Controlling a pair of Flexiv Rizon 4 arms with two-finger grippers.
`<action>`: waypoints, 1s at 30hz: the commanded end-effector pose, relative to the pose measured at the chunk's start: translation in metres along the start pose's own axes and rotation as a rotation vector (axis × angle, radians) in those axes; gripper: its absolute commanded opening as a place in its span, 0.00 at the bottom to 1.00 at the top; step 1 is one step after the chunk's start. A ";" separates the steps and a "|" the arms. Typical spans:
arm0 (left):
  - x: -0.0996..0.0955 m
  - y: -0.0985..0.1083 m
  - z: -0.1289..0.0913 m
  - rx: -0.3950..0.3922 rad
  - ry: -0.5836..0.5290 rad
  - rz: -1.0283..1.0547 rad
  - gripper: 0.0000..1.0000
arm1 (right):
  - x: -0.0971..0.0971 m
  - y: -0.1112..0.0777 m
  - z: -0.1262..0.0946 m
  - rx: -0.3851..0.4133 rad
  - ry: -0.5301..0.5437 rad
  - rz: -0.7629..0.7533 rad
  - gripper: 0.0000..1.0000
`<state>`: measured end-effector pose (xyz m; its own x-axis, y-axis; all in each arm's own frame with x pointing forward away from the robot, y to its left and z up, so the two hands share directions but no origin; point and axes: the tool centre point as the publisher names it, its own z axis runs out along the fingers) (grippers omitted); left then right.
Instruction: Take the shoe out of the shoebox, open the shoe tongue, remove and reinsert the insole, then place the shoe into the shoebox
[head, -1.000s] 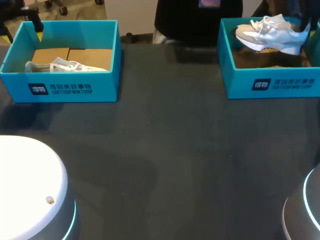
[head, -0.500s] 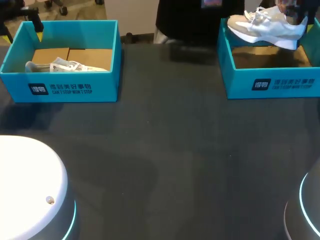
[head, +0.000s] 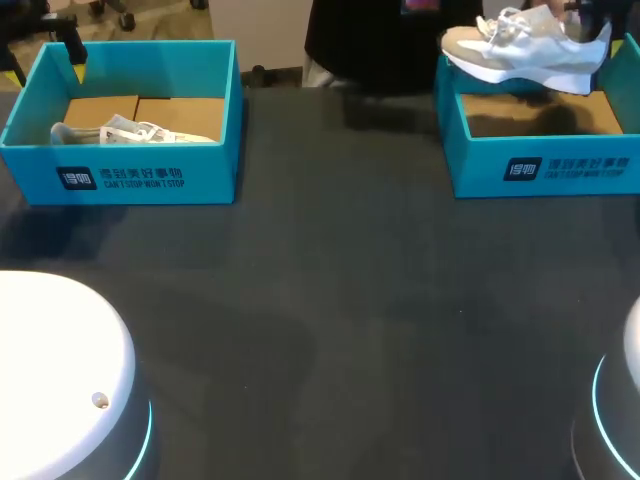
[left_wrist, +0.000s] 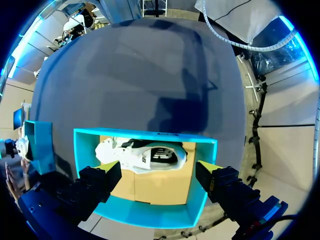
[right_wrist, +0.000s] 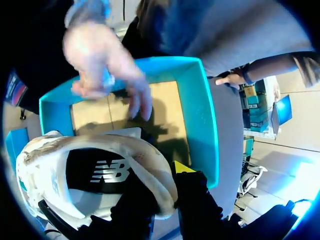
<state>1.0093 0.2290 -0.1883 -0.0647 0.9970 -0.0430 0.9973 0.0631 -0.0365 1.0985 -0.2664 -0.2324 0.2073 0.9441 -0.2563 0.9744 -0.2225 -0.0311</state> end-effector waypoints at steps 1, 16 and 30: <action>0.000 -0.001 0.000 -0.002 0.002 0.000 1.00 | 0.004 -0.018 -0.009 -0.058 -0.016 0.006 0.00; 0.000 -0.001 0.000 -0.002 0.002 0.000 1.00 | 0.014 -0.052 -0.030 -0.117 -0.059 0.038 0.00; 0.000 -0.001 0.000 -0.002 0.002 0.000 1.00 | 0.025 -0.078 -0.037 -0.141 -0.077 0.069 0.00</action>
<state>1.0093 0.2291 -0.1884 -0.0648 0.9970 -0.0431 0.9973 0.0633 -0.0364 1.0397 -0.2192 -0.2046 0.2700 0.9061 -0.3258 0.9627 -0.2601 0.0745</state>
